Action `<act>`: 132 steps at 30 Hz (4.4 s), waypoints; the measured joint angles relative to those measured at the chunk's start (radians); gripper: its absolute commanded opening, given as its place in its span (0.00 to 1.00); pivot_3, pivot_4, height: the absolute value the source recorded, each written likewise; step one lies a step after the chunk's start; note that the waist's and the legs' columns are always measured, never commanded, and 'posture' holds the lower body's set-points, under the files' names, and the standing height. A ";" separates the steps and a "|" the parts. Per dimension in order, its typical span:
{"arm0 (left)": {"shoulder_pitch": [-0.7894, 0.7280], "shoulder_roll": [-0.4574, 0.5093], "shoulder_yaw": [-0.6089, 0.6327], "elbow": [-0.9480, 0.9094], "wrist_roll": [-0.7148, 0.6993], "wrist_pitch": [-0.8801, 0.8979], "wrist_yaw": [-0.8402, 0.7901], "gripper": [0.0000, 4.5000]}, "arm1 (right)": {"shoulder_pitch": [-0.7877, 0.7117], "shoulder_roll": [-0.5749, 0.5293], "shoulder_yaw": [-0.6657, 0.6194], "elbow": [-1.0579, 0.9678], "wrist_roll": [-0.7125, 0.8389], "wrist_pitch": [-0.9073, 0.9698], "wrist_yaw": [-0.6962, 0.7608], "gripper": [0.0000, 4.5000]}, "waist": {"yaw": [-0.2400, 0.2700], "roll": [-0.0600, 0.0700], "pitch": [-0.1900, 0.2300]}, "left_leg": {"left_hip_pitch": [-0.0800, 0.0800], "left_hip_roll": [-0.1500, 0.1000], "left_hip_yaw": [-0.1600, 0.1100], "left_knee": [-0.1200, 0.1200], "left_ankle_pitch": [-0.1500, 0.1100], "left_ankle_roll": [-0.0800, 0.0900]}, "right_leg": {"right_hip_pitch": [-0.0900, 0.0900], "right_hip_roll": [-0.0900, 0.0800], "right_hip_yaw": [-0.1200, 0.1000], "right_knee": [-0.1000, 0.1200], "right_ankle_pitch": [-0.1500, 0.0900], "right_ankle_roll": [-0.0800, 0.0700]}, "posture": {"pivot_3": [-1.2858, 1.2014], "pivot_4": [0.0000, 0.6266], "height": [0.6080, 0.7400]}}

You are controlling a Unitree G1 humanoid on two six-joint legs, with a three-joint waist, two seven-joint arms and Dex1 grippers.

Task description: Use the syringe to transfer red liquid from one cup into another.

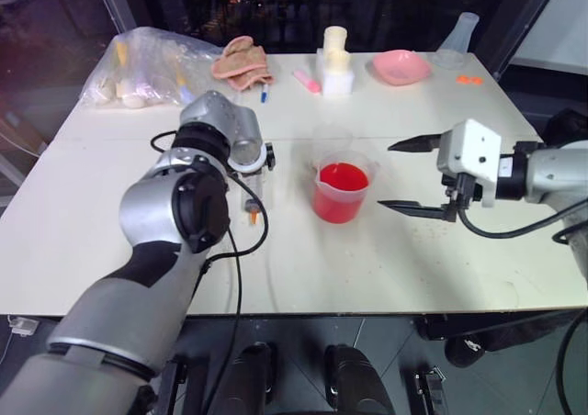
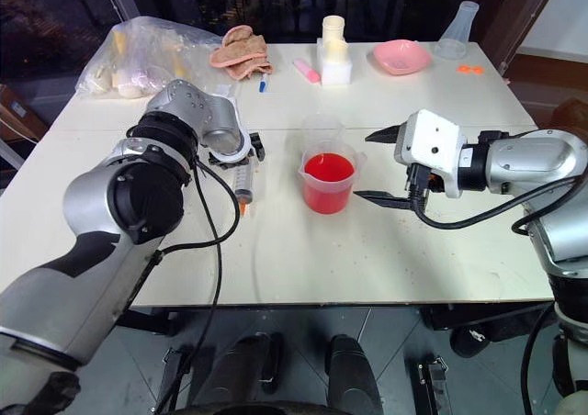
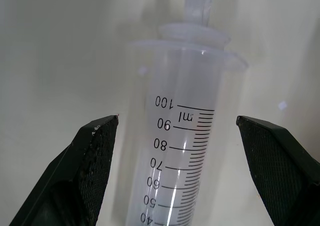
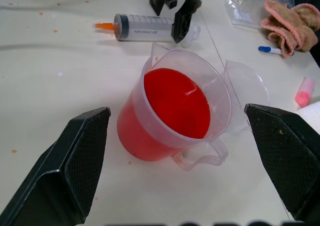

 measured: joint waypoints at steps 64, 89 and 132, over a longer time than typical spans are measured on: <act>0.486 -0.112 -0.532 -0.752 -0.095 -0.818 -1.532 0.34 | -0.269 0.370 -0.446 -0.138 0.545 0.850 -0.845 1.00 | 0.000 0.000 -0.001 | -0.001 0.002 0.008 0.013 -0.007 0.012 | -0.001 -0.001 0.006 0.009 0.000 -0.001 | 0.52 0.24 1.00; 0.595 -0.168 -0.577 -0.648 -0.010 -1.039 -1.499 0.34 | -0.451 0.588 -0.410 0.003 0.512 1.101 -1.159 1.00 | -0.007 0.001 -0.001 | -0.001 0.002 0.009 0.013 -0.007 0.013 | -0.002 0.000 0.006 0.010 0.000 0.000 | 0.52 0.24 1.00; 0.580 -0.196 -0.566 -0.611 -0.016 -1.046 -1.482 0.34 | -0.517 0.729 -0.335 0.024 0.321 1.053 -1.162 0.01 | -0.023 0.002 -0.001 | -0.001 0.002 0.009 0.012 -0.008 0.014 | -0.003 0.000 0.006 0.010 0.000 0.000 | 0.52 0.24 1.00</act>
